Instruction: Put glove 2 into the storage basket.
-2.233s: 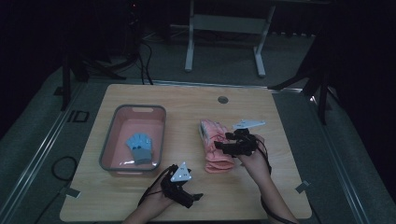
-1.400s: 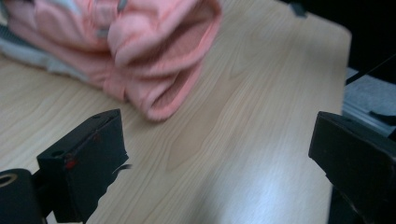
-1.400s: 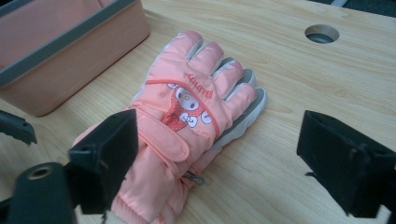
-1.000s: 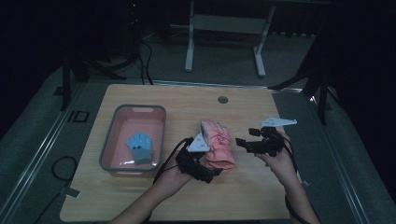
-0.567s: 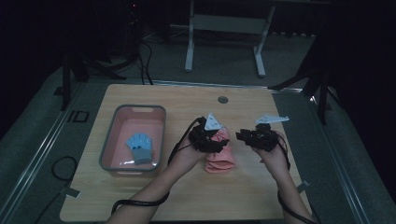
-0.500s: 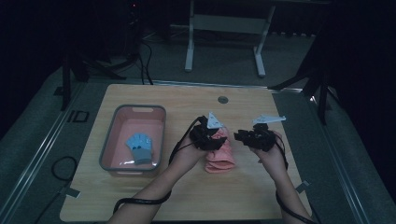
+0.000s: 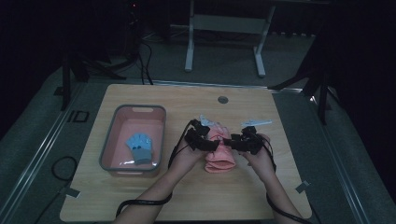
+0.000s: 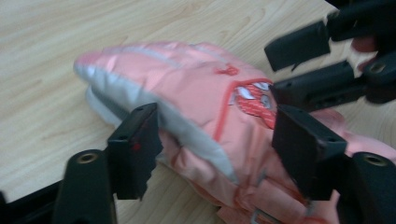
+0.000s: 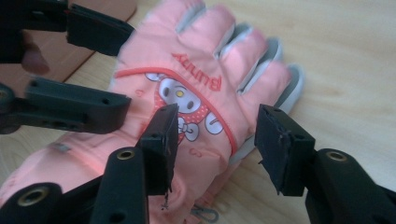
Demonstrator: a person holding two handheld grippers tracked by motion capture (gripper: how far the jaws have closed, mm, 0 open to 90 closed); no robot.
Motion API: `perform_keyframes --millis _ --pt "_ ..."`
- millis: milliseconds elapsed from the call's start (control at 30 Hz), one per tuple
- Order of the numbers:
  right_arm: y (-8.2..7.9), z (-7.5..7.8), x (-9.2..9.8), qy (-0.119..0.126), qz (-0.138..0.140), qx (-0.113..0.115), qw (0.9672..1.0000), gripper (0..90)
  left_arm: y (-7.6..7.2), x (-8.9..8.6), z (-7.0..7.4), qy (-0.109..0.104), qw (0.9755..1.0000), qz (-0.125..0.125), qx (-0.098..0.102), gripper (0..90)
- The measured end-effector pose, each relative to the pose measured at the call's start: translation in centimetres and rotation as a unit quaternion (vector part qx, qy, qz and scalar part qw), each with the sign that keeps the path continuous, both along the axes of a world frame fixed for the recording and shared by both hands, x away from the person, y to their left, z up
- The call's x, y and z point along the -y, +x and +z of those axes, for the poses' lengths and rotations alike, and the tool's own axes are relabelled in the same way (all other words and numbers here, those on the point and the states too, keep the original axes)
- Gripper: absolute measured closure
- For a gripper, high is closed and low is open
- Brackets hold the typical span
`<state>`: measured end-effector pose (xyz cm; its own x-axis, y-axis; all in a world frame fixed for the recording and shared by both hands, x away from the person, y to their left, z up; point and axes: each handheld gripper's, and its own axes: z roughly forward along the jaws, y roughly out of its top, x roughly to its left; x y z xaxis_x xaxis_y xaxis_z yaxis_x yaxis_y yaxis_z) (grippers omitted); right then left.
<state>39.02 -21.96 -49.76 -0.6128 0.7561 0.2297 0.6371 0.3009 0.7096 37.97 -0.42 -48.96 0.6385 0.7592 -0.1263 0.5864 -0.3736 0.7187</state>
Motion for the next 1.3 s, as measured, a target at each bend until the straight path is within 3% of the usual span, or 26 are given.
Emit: perform_keyframes --millis 133,233,367,500,567,633,667,700,800,933,1133,1300 --pt "1.1 -1.8 0.5 0.036 -0.013 -0.063 0.9973 40.6 0.7 -0.5 -1.9 -0.032 0.9982 0.008 -0.051 29.2" --pt "1.5 -2.7 0.7 0.047 -0.018 -0.099 0.9938 39.0 1.3 -0.9 -3.3 -0.059 0.9941 0.012 -0.090 26.9" --pt "1.8 -3.4 0.7 0.047 -0.022 -0.124 0.9909 39.0 1.9 -1.1 -4.3 -0.081 0.9884 0.008 -0.128 26.3" --pt "2.3 -4.1 0.6 0.052 -0.022 -0.149 0.9872 39.1 2.5 -1.2 -5.3 -0.095 0.9838 0.003 -0.152 26.4" --pt "2.5 -4.5 0.6 0.059 -0.023 -0.162 0.9847 41.5 2.8 -1.4 -5.7 -0.114 0.9794 0.000 -0.166 29.0" --pt "2.5 -4.6 0.5 0.061 -0.016 -0.161 0.9850 45.2 2.9 -1.7 -6.1 -0.131 0.9755 -0.007 -0.176 32.9" --pt "2.5 -4.5 0.5 0.060 -0.016 -0.161 0.9850 48.0 2.9 -1.8 -6.2 -0.136 0.9748 -0.009 -0.177 34.8" --pt "2.4 -4.4 0.3 0.055 -0.009 -0.151 0.9869 51.3 3.0 -1.9 -6.2 -0.139 0.9737 -0.011 -0.180 37.3" --pt "1.9 -4.1 -0.2 0.051 -0.009 -0.129 0.9903 61.3 2.8 -2.1 -5.8 -0.143 0.9736 -0.015 -0.177 50.1" --pt "1.4 -3.8 -0.3 0.057 -0.021 -0.118 0.9911 68.0 2.5 -1.8 -4.9 -0.125 0.9781 -0.020 -0.165 60.9" --pt "0.8 -2.3 -0.5 0.047 -0.024 -0.108 0.9927 70.3 2.1 -1.6 -3.0 -0.099 0.9828 -0.032 -0.152 62.9" --pt "0.0 -0.2 -1.2 0.032 -0.025 -0.077 0.9962 70.7 1.8 -1.9 -0.7 -0.090 0.9858 -0.042 -0.136 63.3"
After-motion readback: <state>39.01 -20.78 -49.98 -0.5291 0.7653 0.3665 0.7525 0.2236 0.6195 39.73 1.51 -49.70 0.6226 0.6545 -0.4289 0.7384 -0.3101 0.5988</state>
